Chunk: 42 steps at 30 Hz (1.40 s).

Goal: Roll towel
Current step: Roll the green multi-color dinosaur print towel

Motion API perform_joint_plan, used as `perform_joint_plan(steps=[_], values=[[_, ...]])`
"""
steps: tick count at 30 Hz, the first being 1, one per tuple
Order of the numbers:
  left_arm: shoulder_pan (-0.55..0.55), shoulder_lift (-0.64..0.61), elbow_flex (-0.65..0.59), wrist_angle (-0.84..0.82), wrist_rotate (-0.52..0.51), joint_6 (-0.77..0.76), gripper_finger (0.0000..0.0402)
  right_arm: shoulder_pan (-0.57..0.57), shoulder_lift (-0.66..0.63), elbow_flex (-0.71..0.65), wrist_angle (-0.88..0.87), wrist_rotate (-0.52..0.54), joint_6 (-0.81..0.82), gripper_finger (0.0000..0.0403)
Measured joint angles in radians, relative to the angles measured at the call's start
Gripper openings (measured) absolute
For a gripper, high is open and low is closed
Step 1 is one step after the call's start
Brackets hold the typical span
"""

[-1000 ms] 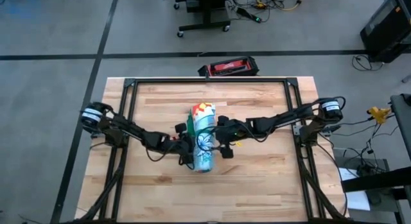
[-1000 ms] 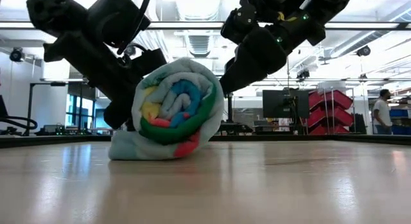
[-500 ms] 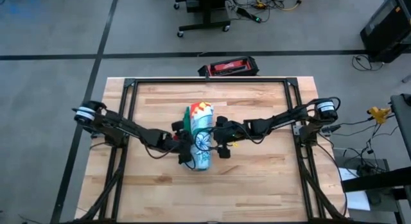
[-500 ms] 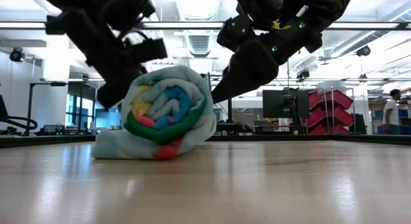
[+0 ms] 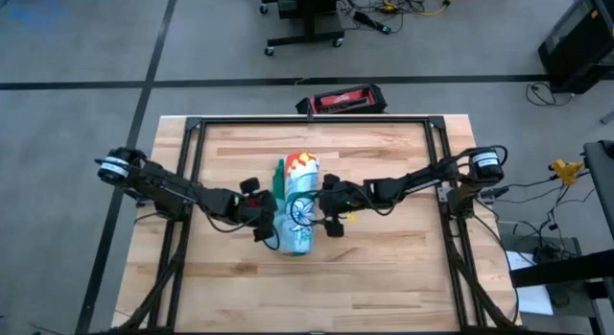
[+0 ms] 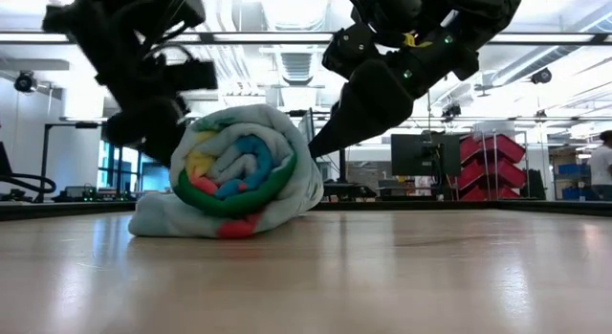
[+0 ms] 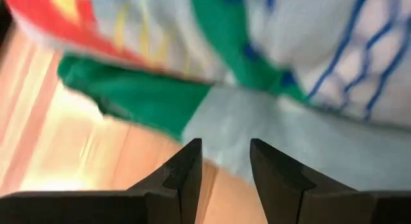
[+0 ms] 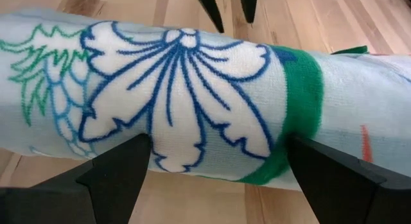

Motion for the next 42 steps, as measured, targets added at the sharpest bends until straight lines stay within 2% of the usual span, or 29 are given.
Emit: perform_joint_plan(steps=[5,10,17,29,34,42], values=[[-0.004,0.018,-0.101,0.246,0.019,-0.003,0.0116,0.000,0.000,0.000,0.014,0.000,-0.001,0.0348],[-0.009,0.077,-0.134,0.307,0.014,-0.032,0.0116,0.000,0.000,0.013,0.021,0.000,-0.011,0.0348],[-0.012,0.227,-0.096,0.447,-0.012,0.007,0.0116,0.000,0.000,0.024,0.034,0.000,-0.007,0.0348],[-0.013,0.330,0.002,0.609,0.018,0.105,0.0116,0.000,0.000,0.024,0.051,-0.009,-0.007,0.0348],[-0.015,0.349,0.052,0.579,0.029,0.106,0.0116,0.000,-0.002,0.024,0.038,-0.009,-0.015,0.0348],[-0.022,0.266,0.114,0.348,0.074,0.105,0.0116,0.000,-0.002,0.024,0.019,0.000,-0.018,0.0348]])
